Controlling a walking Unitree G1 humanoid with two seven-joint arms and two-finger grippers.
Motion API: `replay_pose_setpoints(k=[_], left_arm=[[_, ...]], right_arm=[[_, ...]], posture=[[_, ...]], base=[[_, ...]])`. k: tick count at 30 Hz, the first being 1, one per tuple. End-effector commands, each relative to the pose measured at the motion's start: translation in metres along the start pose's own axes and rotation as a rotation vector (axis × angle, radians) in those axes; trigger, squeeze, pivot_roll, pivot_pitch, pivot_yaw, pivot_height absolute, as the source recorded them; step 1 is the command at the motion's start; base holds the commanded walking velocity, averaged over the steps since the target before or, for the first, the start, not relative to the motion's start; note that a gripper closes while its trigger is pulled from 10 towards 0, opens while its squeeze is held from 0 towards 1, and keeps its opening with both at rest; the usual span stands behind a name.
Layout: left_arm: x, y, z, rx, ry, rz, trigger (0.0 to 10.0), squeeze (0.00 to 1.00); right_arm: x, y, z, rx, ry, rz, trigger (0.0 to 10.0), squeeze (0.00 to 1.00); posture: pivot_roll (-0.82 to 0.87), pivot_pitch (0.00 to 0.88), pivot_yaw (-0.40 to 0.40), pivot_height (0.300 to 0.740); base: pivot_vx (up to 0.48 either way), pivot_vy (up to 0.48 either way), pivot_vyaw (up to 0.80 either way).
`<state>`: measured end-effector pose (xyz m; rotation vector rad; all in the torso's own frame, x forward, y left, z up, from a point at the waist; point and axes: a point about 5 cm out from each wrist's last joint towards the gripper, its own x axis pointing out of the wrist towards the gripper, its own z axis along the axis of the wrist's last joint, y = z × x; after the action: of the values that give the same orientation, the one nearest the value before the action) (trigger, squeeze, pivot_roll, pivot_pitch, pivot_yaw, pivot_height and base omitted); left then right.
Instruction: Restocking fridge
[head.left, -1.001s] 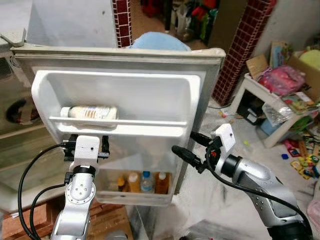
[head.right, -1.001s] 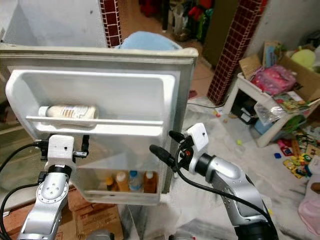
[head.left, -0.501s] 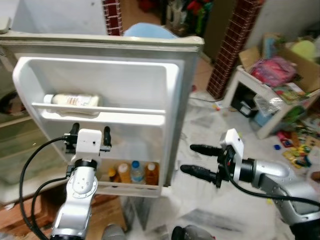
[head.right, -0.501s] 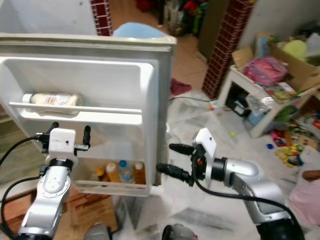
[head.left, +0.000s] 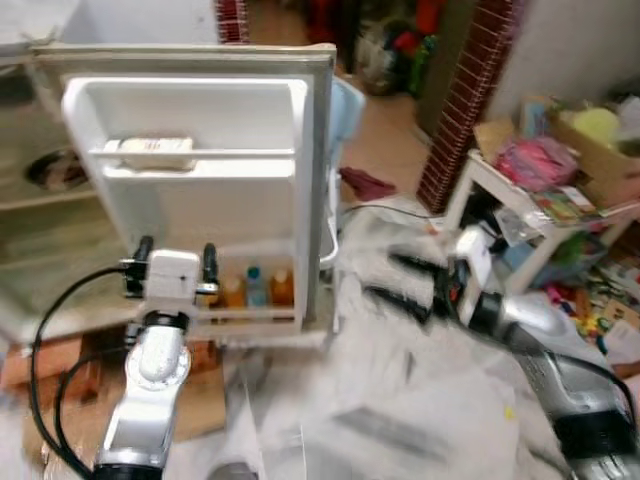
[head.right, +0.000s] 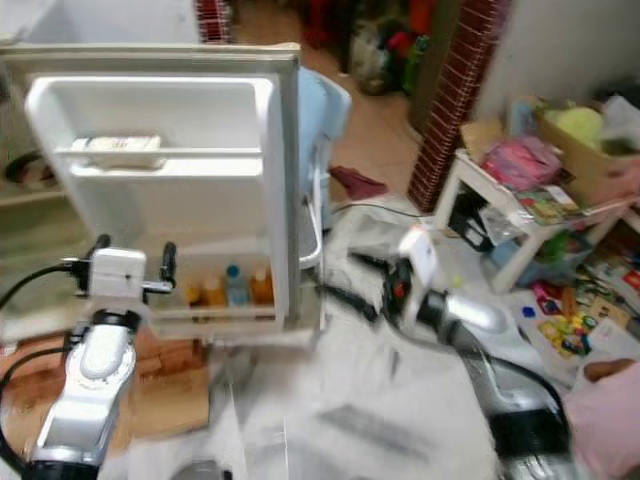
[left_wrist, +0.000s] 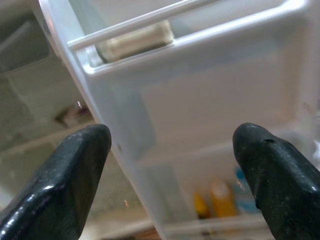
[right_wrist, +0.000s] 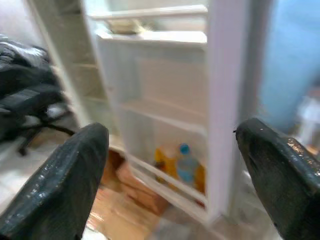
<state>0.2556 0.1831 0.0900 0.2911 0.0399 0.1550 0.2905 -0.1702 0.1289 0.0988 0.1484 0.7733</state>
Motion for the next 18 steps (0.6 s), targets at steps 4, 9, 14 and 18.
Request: replay_pose_setpoints(k=[4, 9, 14, 18], left_arm=[[0.004, 0.008, -0.001, -0.034, 0.025, 0.051, 10.0, 0.0], [0.005, 0.007, -0.002, -0.033, 0.028, 0.05, 10.0, 0.0], [0.008, 0.011, -0.004, -0.057, 0.052, 0.094, 10.0, 0.0], [0.008, 0.01, -0.004, -0.065, 0.06, 0.1, 10.0, 0.0]], right_arm=[[0.003, 0.004, 0.013, 0.012, -0.143, -0.053, 10.0, 0.0], [0.014, 0.008, 0.012, -0.04, -0.155, -0.137, 10.0, 0.0], [0.014, 0.008, 0.019, -0.119, -0.201, -0.196, 10.0, 0.0], [0.015, 0.004, 0.025, -0.115, -0.233, -0.234, 10.0, 0.0]], posture=[[0.03, 0.0, 0.012, 0.74], [0.02, 0.0, 0.014, 0.74], [0.01, 0.0, 0.01, 0.74], [0.01, 0.0, 0.008, 0.74]], base=[[0.0, 0.0, 0.0], [0.112, 0.0, 0.0], [0.375, 0.0, 0.25], [0.44, 0.0, 0.64]])
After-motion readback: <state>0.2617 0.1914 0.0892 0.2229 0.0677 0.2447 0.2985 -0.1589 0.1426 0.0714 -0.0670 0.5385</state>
